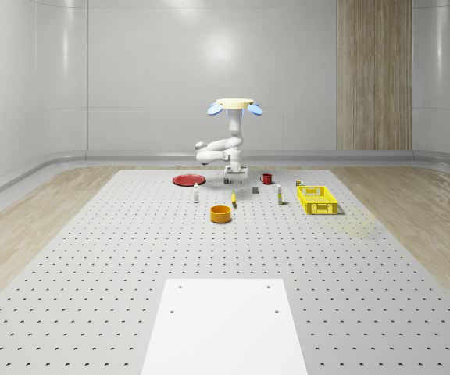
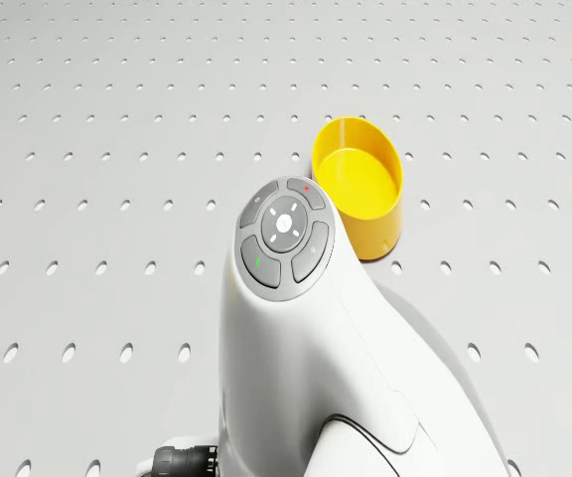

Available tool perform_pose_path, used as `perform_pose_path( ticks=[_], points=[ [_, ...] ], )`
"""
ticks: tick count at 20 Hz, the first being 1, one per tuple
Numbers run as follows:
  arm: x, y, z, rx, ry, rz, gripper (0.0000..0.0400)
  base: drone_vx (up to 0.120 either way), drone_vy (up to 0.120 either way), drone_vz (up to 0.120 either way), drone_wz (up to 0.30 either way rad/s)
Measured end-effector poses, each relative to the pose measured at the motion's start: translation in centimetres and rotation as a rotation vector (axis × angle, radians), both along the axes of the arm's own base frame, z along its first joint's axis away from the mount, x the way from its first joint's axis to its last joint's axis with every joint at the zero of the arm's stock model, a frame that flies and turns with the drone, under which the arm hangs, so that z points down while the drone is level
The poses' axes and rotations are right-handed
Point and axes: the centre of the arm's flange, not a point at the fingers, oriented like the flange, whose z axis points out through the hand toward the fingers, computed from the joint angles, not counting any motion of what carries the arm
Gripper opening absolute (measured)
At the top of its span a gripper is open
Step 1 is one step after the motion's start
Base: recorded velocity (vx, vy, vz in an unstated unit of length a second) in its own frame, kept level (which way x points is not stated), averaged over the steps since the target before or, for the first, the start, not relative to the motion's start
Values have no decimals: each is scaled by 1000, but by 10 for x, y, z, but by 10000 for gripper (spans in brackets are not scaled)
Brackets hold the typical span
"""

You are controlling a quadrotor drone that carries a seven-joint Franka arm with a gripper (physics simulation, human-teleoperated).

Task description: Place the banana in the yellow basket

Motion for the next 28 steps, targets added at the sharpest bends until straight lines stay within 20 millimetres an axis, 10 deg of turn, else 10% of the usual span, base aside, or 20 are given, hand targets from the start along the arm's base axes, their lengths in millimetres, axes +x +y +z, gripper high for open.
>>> perform_pose_path(
  ticks=[28],
  points=[
    [0, 0, 13, 0, 0, 0, 400, 66, -17, -24, 0]
  ],
)
